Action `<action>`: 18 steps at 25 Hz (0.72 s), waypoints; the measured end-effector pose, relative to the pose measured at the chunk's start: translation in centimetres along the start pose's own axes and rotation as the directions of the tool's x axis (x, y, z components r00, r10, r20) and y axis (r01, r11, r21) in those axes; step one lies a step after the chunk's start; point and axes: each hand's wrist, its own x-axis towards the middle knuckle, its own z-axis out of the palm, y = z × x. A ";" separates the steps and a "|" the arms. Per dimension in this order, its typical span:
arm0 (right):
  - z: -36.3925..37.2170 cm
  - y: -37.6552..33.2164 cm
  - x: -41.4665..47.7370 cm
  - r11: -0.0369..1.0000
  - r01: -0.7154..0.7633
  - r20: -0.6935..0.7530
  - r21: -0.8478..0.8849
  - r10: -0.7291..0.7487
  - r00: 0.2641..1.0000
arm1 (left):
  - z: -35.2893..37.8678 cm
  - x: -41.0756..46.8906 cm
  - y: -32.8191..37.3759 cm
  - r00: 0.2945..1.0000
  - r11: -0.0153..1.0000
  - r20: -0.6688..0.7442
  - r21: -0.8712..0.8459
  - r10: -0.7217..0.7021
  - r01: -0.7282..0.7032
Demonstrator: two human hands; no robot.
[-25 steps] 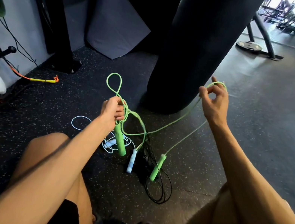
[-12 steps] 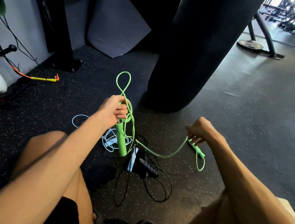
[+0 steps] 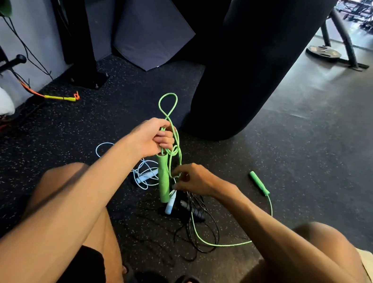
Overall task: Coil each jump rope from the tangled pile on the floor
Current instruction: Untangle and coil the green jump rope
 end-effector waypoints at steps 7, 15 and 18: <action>-4.2 -2.4 -0.5 0.931 0.155 -0.545 0.330 0.053 0.837 | -0.9 0.6 1.0 0.967 0.939 -0.112 0.287 0.229 -0.190; -12.8 -4.8 -2.5 0.086 0.497 -0.492 0.863 0.359 0.793 | 1.6 -0.6 -1.7 0.946 0.777 0.291 0.559 0.142 -0.288; -12.3 -4.0 -2.8 -0.059 0.489 -0.421 0.870 0.424 0.802 | 2.2 -1.1 -2.4 0.922 0.780 0.370 0.543 0.113 -0.313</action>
